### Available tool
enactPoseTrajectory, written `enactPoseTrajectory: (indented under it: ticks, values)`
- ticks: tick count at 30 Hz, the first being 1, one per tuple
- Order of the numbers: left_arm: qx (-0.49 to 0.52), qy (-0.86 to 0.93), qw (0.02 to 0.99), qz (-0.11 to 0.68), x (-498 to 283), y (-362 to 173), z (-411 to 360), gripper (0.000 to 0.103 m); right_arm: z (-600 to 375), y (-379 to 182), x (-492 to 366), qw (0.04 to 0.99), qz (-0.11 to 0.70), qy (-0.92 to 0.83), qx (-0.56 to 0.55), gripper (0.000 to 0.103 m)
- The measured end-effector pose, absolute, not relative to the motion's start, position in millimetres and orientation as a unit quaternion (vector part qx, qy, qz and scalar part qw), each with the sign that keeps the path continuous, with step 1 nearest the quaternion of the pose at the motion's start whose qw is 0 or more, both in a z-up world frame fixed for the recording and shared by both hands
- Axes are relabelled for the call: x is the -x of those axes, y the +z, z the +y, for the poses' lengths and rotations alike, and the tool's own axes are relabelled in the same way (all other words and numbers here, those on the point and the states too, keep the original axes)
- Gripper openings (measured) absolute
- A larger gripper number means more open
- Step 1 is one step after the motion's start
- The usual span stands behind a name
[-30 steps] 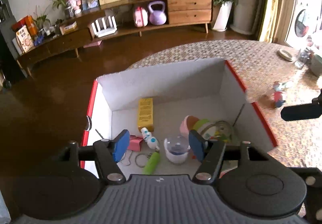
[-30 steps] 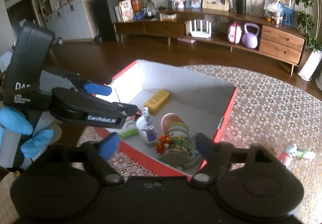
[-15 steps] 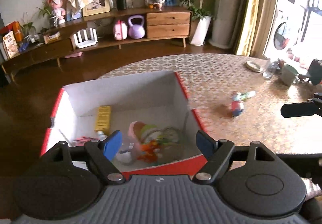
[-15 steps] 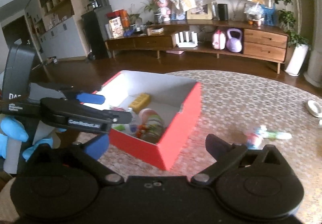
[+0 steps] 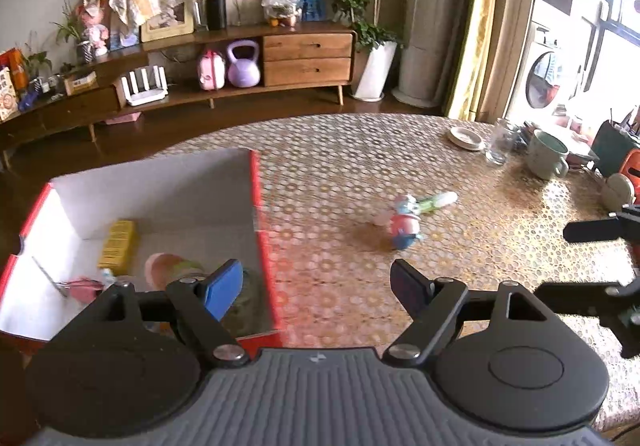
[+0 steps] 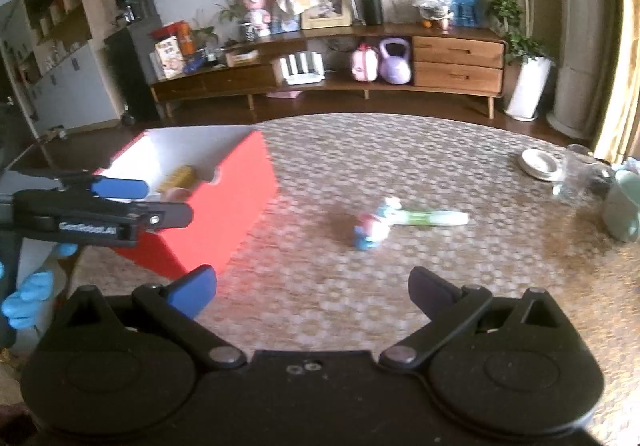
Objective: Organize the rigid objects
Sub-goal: 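Move both tools back toward the pink toy figure and glue stick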
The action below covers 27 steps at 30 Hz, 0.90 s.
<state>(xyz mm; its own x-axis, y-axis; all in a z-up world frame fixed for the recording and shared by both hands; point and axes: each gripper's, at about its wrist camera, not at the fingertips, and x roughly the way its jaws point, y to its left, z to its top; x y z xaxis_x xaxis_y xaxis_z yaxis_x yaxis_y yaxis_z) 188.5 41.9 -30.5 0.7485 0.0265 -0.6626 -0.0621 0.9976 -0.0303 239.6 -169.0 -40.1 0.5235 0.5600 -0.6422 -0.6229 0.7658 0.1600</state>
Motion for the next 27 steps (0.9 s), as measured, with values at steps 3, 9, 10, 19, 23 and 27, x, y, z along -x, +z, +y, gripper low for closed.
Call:
enactPoseTrajectory:
  ticks: [3, 9, 10, 19, 23, 27]
  values:
    - [0.03, 0.017, 0.933, 0.358, -197, -38, 28, 0.081, -181, -47, -256, 0.874, 0.352, 0.331, 0.051, 0.102]
    - [0.035, 0.009, 0.933, 0.358, -219, -51, 5, 0.081, -199, -57, -295, 0.874, 0.355, 0.319, 0.093, 0.102]
    - [0.036, 0.006, 0.933, 0.358, -223, -53, 2, 0.081, -200, -59, -302, 0.872, 0.354, 0.322, 0.104, 0.102]
    - [0.031, -0.009, 0.932, 0.362, -256, -84, -22, 0.081, -186, -72, -351, 0.838, 0.35, 0.374, 0.187, 0.1]
    - [0.031, -0.01, 0.929, 0.369, -274, -101, -28, 0.081, -172, -83, -373, 0.831, 0.347, 0.383, 0.207, 0.097]
    - [0.027, -0.013, 0.927, 0.373, -290, -116, -32, 0.081, -158, -99, -394, 0.817, 0.353, 0.394, 0.229, 0.094]
